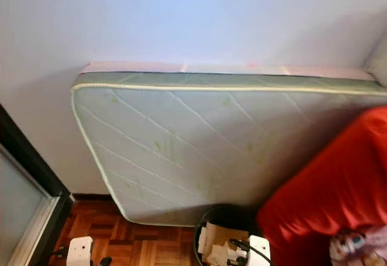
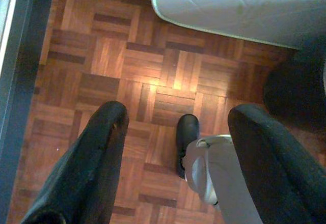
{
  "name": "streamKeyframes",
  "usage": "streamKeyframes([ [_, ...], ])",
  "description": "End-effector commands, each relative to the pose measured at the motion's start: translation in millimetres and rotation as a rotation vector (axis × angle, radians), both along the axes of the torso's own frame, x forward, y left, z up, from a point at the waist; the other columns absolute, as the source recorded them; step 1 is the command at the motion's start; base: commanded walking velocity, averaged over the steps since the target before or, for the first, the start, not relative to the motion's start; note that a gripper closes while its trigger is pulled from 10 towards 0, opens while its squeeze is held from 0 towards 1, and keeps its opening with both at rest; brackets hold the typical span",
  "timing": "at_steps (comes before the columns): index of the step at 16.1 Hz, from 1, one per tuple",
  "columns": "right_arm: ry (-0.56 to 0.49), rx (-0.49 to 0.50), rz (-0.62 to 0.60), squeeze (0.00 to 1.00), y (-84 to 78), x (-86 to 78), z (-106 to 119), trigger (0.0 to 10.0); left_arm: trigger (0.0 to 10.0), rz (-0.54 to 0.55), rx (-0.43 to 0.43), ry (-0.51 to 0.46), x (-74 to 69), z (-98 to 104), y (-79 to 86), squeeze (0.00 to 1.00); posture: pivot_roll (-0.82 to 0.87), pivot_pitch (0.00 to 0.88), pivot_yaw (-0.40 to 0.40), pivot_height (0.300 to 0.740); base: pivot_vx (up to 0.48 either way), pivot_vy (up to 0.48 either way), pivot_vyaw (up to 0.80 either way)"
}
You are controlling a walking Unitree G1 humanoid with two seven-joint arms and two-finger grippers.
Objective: Clean up the room
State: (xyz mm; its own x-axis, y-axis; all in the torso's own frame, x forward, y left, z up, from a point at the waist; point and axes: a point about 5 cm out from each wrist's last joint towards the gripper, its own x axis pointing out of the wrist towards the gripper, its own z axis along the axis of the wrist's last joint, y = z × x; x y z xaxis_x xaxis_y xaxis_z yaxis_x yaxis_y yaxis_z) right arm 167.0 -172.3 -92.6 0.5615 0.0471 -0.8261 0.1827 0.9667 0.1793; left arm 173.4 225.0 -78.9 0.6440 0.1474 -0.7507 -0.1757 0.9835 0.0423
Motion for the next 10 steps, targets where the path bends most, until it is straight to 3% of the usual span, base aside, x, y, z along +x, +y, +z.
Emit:
streamKeyframes([
  [1,-0.014,-0.011,-0.004,0.00,-2.2,3.2,1.7,10.0,10.0,0.004,-0.011,0.001,-0.7,-0.6,-1.1,0.00,0.13,0.000,-0.054,0.729,0.334,0.000,0.00],
  [7,-0.028,-0.017,0.028,0.00,-1.4,6.1,3.2,10.0,10.0,0.004,-0.003,-0.021,4.0,2.1,0.1,0.00,0.13,0.000,-0.053,0.729,0.330,0.000,0.00],
  [10,-0.071,-0.015,0.066,0.00,-0.4,10.4,6.0,10.0,10.0,0.005,-0.003,-0.112,21.1,12.7,1.0,0.00,0.13,0.000,-0.055,0.729,0.000,0.000,0.00],
])
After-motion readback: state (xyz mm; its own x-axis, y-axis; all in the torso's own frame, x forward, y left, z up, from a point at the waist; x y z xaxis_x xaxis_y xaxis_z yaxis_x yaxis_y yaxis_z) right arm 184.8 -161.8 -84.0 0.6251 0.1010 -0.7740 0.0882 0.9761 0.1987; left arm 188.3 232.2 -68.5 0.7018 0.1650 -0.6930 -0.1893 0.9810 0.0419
